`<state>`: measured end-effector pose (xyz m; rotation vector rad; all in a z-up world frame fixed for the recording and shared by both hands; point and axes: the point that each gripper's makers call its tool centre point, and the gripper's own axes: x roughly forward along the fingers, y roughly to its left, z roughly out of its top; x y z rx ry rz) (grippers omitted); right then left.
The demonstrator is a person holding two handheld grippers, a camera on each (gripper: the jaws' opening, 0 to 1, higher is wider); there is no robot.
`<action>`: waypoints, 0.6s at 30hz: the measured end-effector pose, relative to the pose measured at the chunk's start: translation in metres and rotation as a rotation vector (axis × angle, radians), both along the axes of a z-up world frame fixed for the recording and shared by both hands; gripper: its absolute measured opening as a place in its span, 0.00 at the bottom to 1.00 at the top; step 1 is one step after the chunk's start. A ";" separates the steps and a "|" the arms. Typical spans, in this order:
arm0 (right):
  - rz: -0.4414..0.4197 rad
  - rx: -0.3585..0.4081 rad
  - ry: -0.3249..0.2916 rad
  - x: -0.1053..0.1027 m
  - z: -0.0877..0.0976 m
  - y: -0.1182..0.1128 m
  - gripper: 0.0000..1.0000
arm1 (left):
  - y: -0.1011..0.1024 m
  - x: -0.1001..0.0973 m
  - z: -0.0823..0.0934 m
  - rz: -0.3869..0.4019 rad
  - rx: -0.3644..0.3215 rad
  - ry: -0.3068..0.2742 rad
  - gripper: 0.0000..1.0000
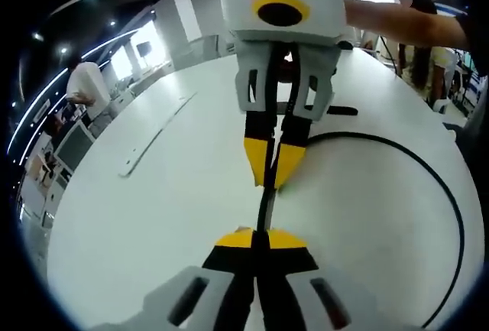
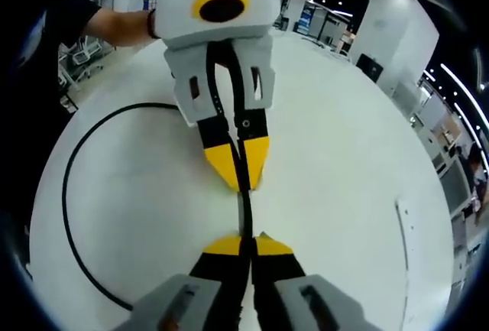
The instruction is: Find the charging cable on the desk, coil it up and secure with Velcro.
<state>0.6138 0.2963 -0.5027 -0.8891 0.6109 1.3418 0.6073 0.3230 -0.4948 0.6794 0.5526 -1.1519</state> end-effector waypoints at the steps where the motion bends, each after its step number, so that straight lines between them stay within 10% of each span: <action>1: 0.000 0.000 0.000 0.000 0.000 0.000 0.04 | 0.000 -0.001 0.000 -0.002 0.001 -0.001 0.03; 18: -0.010 -0.027 -0.041 -0.005 0.020 -0.022 0.04 | -0.020 -0.004 0.019 -0.039 -0.005 -0.041 0.03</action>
